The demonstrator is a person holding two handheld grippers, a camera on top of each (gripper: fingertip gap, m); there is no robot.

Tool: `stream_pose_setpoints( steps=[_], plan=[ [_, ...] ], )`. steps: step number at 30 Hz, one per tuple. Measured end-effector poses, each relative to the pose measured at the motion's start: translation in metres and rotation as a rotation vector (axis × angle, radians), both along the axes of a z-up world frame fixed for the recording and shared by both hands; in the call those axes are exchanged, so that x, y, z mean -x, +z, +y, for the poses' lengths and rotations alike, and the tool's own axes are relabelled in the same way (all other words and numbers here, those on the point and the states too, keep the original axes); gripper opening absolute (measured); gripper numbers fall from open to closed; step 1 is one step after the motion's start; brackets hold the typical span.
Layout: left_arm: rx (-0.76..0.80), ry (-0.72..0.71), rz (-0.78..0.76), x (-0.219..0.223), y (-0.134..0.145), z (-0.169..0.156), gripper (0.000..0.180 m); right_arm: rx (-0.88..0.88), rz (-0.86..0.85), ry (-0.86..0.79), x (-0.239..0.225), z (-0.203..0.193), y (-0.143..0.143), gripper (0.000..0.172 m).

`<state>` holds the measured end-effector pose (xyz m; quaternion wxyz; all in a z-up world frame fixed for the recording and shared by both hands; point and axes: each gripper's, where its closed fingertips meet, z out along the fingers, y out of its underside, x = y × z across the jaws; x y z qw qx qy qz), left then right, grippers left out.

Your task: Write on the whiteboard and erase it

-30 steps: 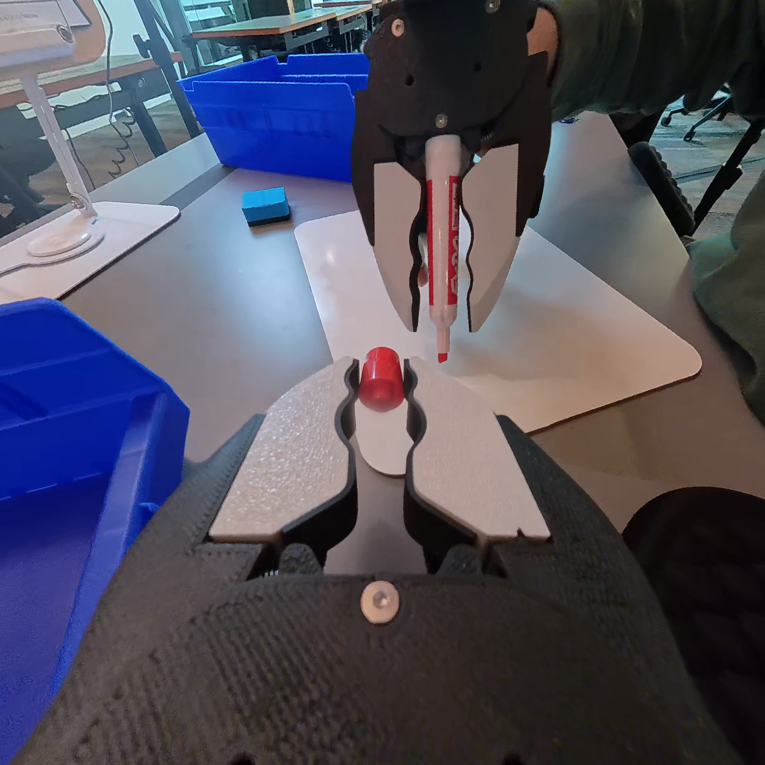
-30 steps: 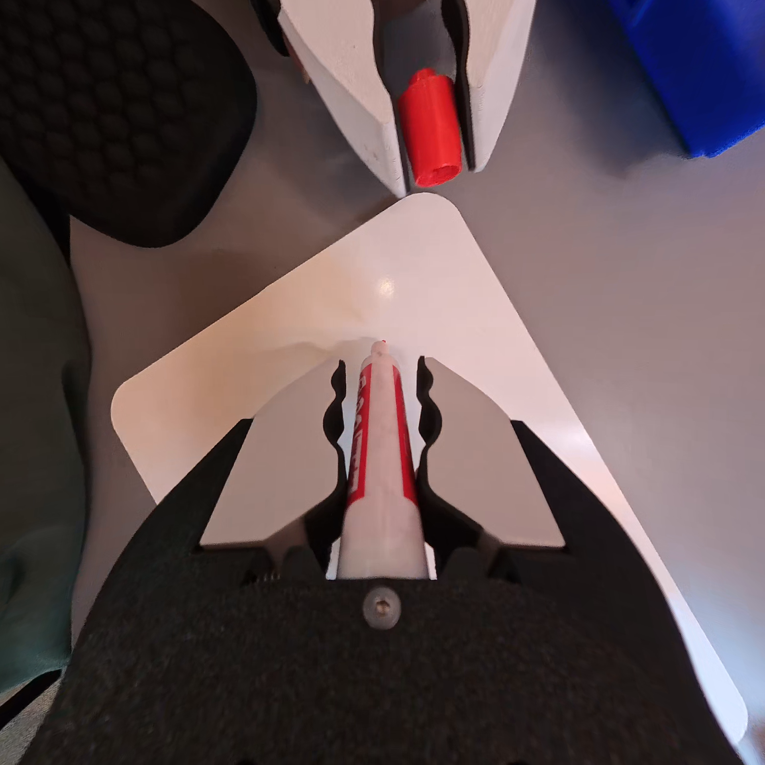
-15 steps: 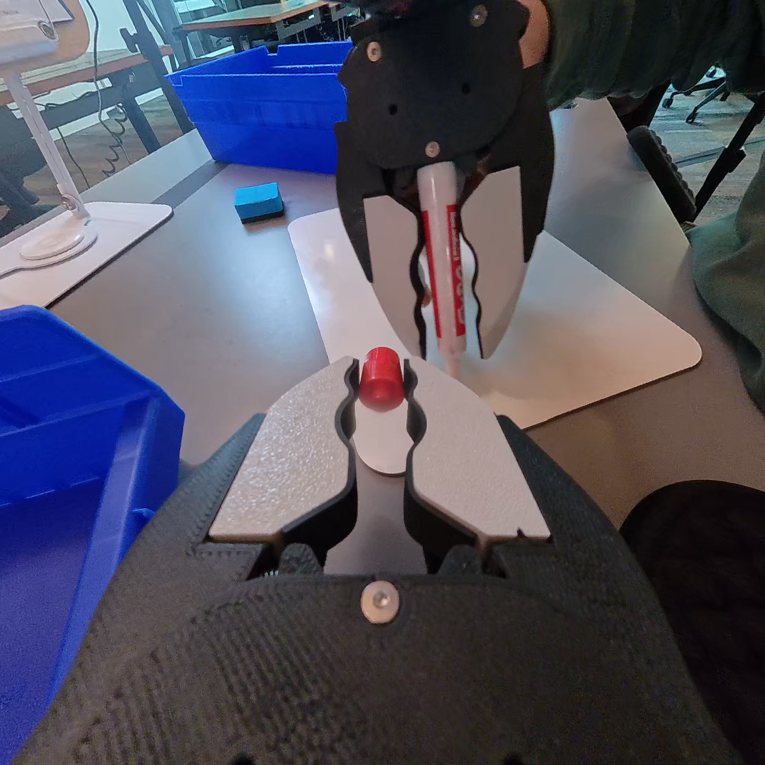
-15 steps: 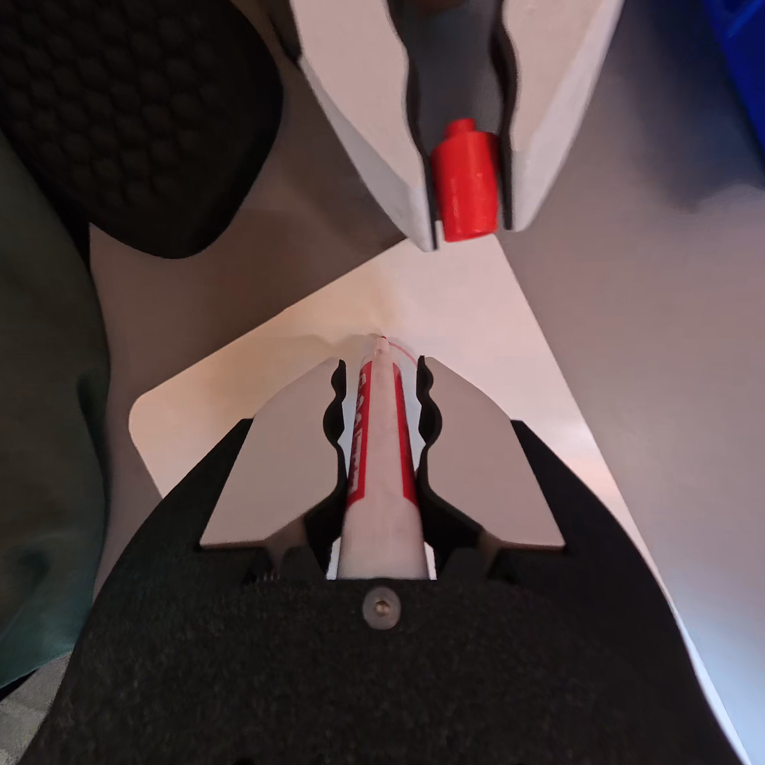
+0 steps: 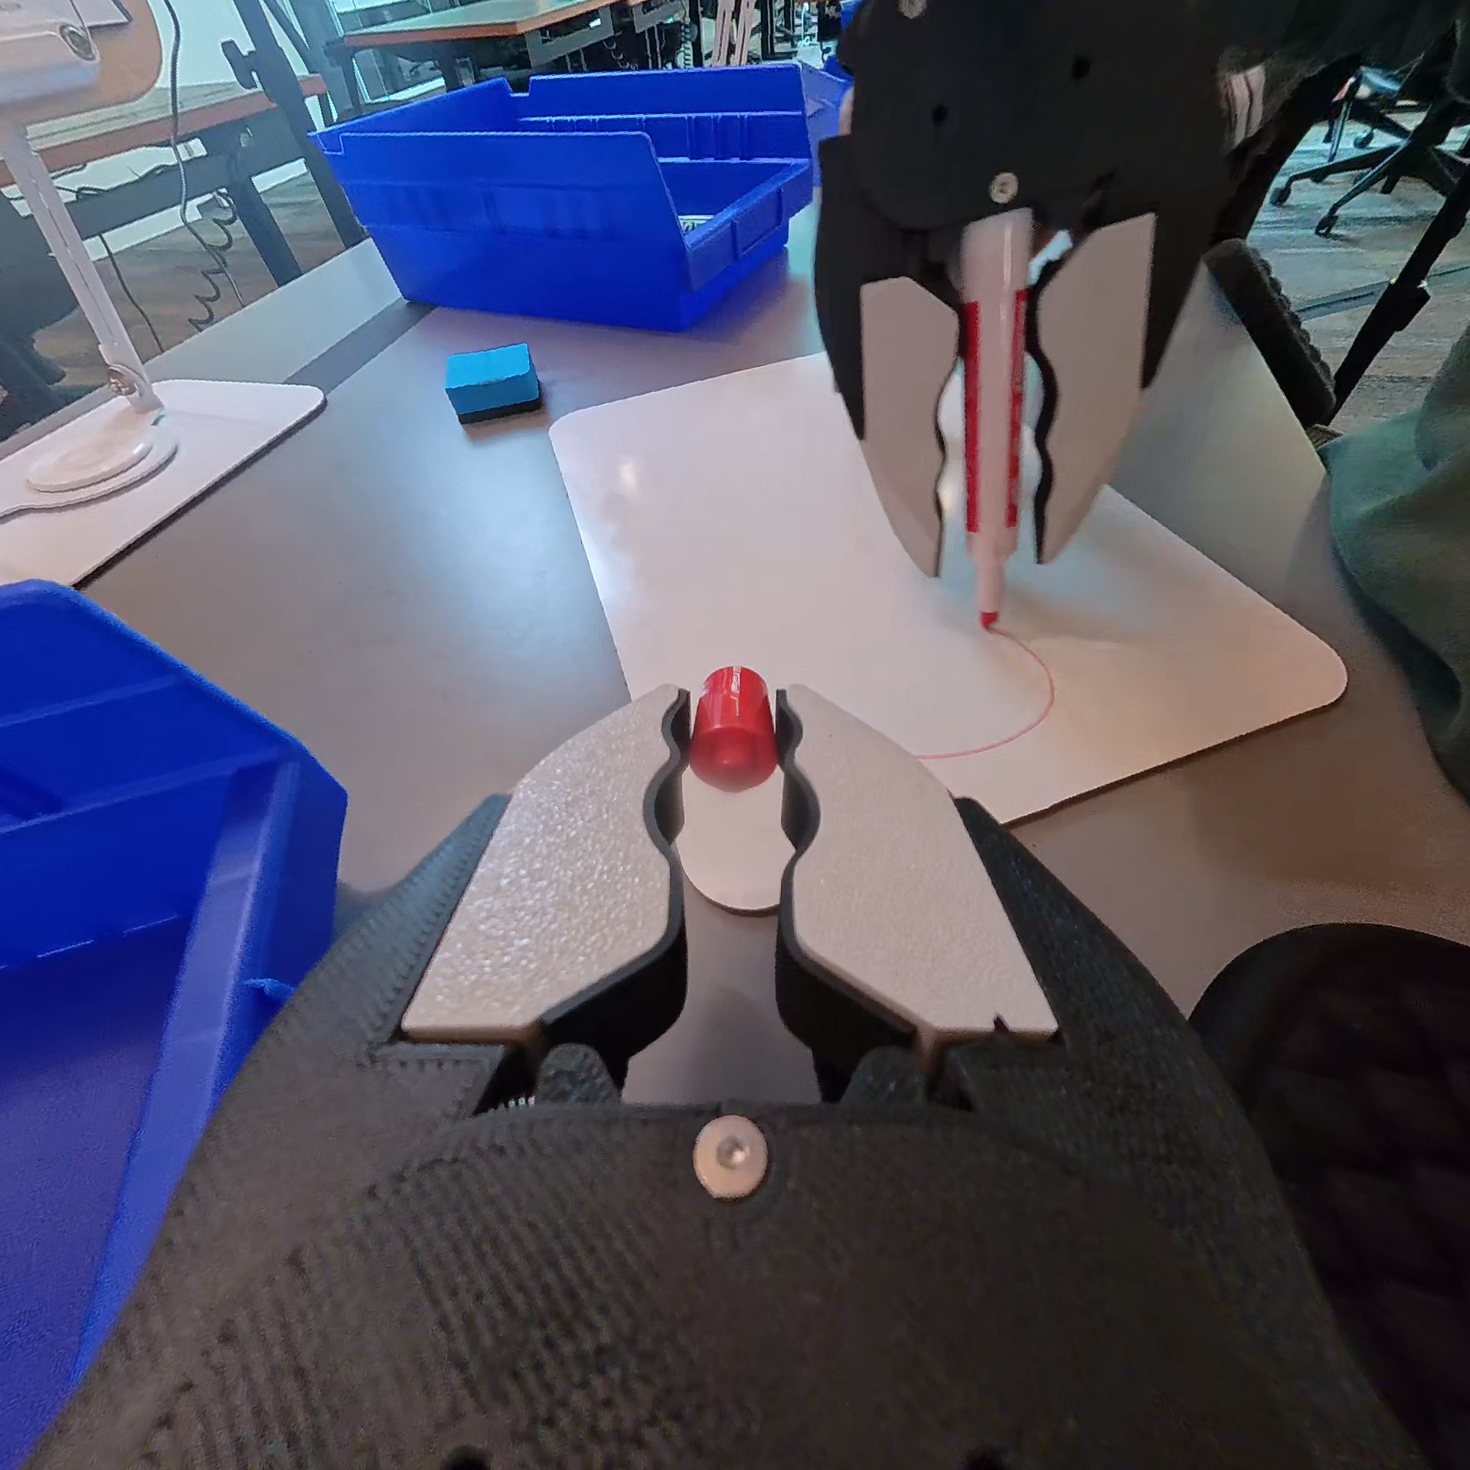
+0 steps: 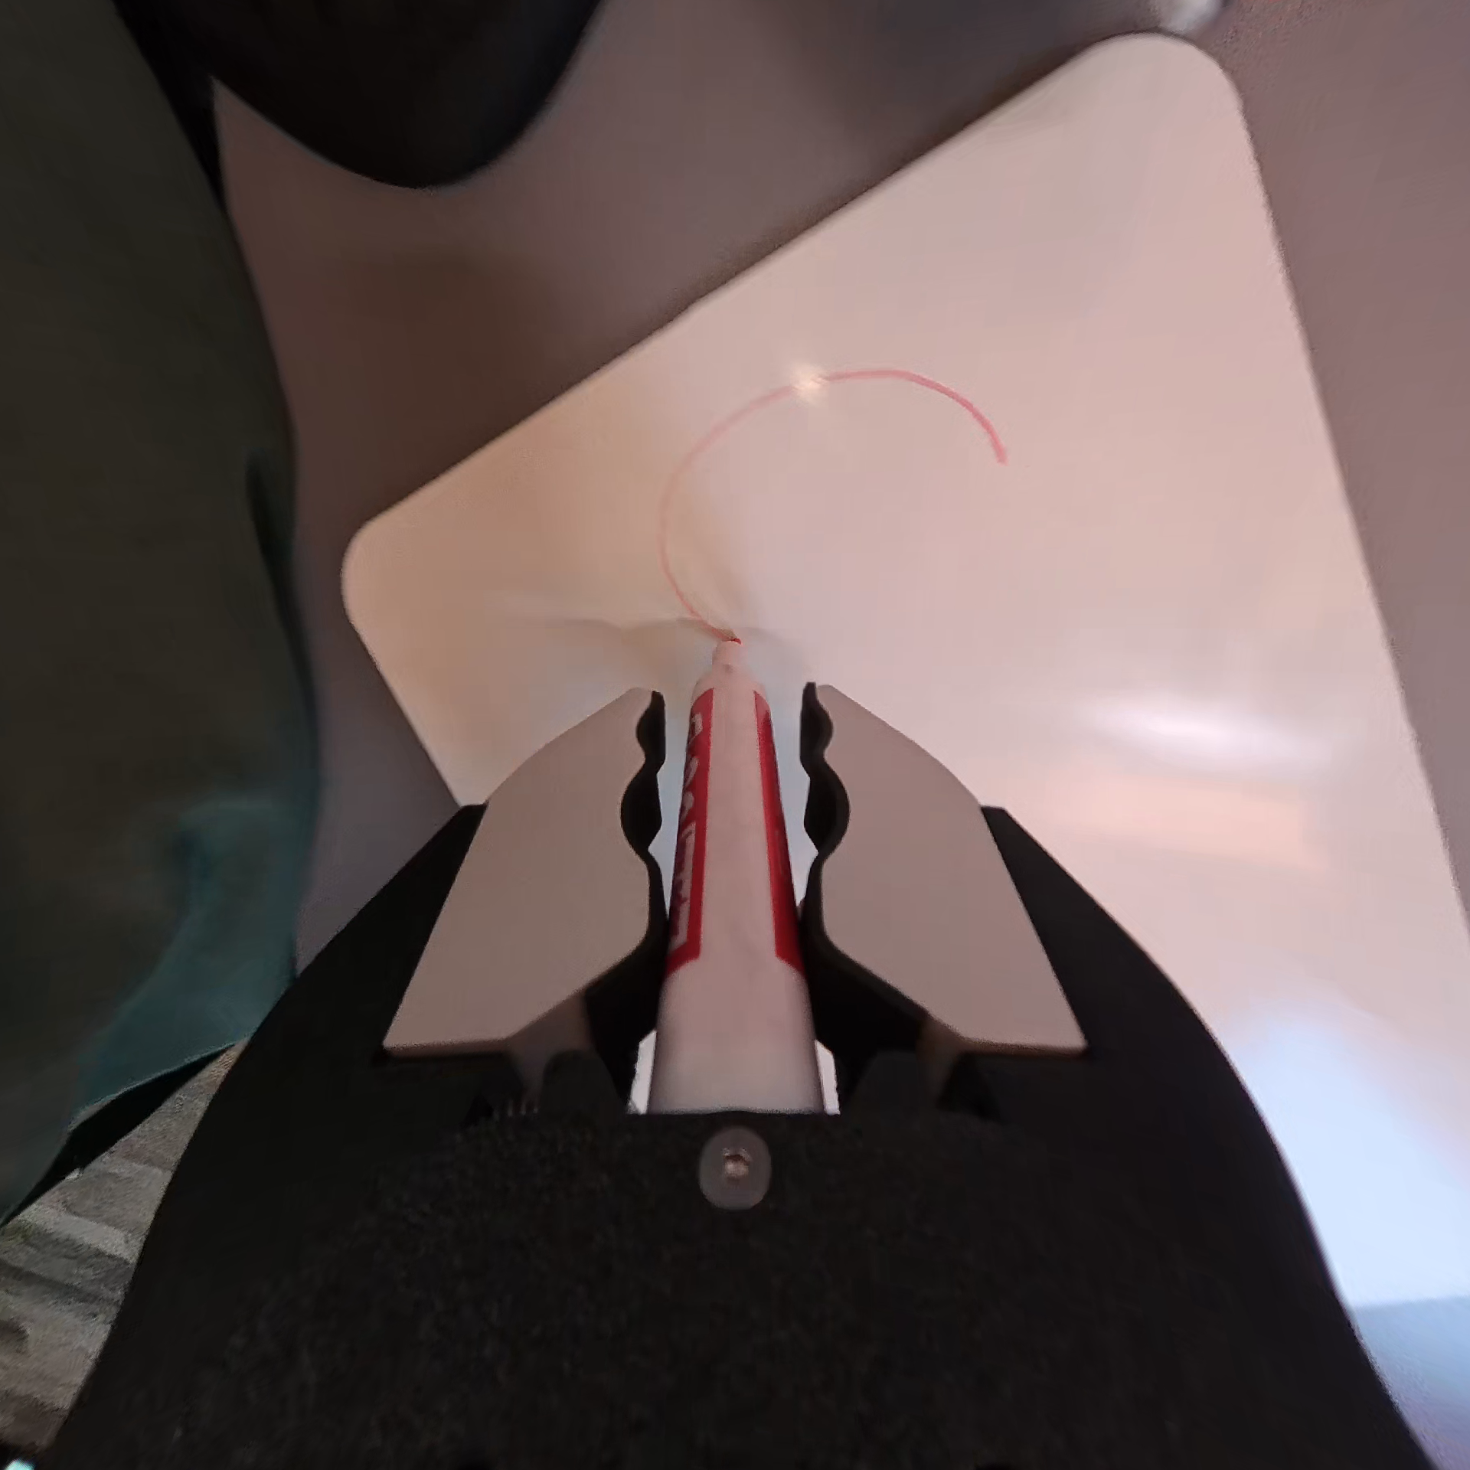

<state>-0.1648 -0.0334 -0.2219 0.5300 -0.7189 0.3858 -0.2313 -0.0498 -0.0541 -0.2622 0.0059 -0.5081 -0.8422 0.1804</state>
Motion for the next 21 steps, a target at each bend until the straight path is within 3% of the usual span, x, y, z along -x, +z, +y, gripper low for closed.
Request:
stream_pose_setpoints(
  steps=[1, 7, 13, 21],
  plan=[
    [0.000, 0.000, 0.000, 0.000, 0.000, 0.000, 0.020, -0.019, -0.001, -0.012, 0.001, 0.009, 0.000, 0.034],
    [0.001, 0.002, 0.000, 0.000, 0.000, 0.000, 0.020, -0.071, 0.033, -0.036, 0.034, 0.044, 0.000, 0.035],
    [0.000, -0.005, 0.008, 0.001, -0.001, -0.001, 0.020, -0.040, 0.091, 0.023, 0.069, 0.030, -0.001, 0.034],
    [0.004, -0.002, 0.002, 0.001, 0.000, -0.001, 0.020, -0.036, 0.129, -0.083, 0.042, 0.054, 0.012, 0.034]
  ],
)
